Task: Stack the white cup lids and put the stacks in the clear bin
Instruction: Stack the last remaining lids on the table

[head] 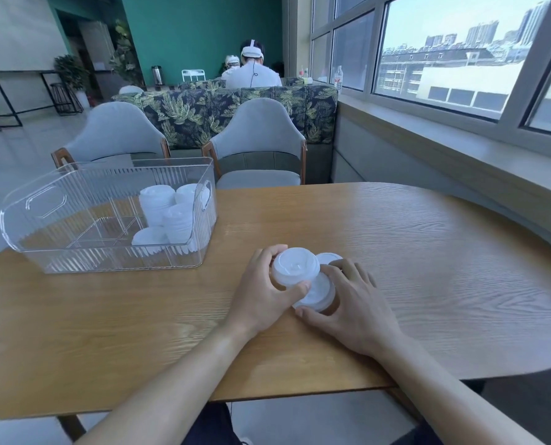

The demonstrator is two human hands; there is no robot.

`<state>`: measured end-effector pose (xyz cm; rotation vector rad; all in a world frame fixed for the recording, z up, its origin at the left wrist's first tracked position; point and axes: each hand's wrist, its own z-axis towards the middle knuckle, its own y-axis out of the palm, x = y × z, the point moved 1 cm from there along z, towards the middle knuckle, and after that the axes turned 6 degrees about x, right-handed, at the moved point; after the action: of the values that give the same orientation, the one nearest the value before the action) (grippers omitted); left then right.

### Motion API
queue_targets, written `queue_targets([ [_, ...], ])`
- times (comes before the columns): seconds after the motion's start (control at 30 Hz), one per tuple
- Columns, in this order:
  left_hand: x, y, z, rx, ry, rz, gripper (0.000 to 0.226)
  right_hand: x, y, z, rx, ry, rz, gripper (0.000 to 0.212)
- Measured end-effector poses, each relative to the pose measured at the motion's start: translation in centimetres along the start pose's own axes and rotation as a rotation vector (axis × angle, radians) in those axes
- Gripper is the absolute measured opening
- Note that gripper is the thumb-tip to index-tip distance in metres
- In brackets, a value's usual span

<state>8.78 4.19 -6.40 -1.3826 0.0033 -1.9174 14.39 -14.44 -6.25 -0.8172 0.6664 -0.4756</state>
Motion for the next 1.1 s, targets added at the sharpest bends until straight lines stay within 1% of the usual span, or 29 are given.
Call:
queue_targets([
  [0.13, 0.1, 0.0, 0.3, 0.026, -0.021, 0.035, 0.081, 0.3, 0.2, 0.6, -0.043, 0.044, 0.018, 0.079],
  [0.27, 0.0, -0.1, 0.8, 0.044, -0.04, 0.029, 0.084, 0.2, 0.7, 1.7, -0.049, 0.11, 0.048, 0.081],
  [0.43, -0.5, -0.4, 1.3, 0.036, -0.018, 0.085, 0.082, -0.3, 1.3, 2.9, -0.041, 0.123, 0.059, 0.078],
  [0.53, -1.0, -0.8, 1.8, 0.04, -0.021, 0.093, 0.081, -0.4, 1.6, 3.3, -0.056, 0.113, 0.062, 0.079],
  [0.67, -1.1, -0.8, 1.6, -0.007, -0.008, 0.067, 0.078, -0.3, 1.8, 2.9, -0.022, 0.063, 0.019, 0.085],
  [0.83, -1.0, -0.8, 1.1, -0.056, -0.023, 0.061, 0.069, -0.5, 1.3, 2.5, -0.058, 0.06, 0.017, 0.089],
  [1.0, -1.2, -1.1, 0.7, -0.09, -0.022, 0.124, 0.065, -0.2, 1.1, 2.2, -0.094, 0.086, 0.037, 0.087],
  [1.1, -1.3, -1.2, 0.6, -0.119, -0.001, 0.171, 0.068, 0.0, 0.9, 1.9, -0.11, 0.102, 0.065, 0.096],
])
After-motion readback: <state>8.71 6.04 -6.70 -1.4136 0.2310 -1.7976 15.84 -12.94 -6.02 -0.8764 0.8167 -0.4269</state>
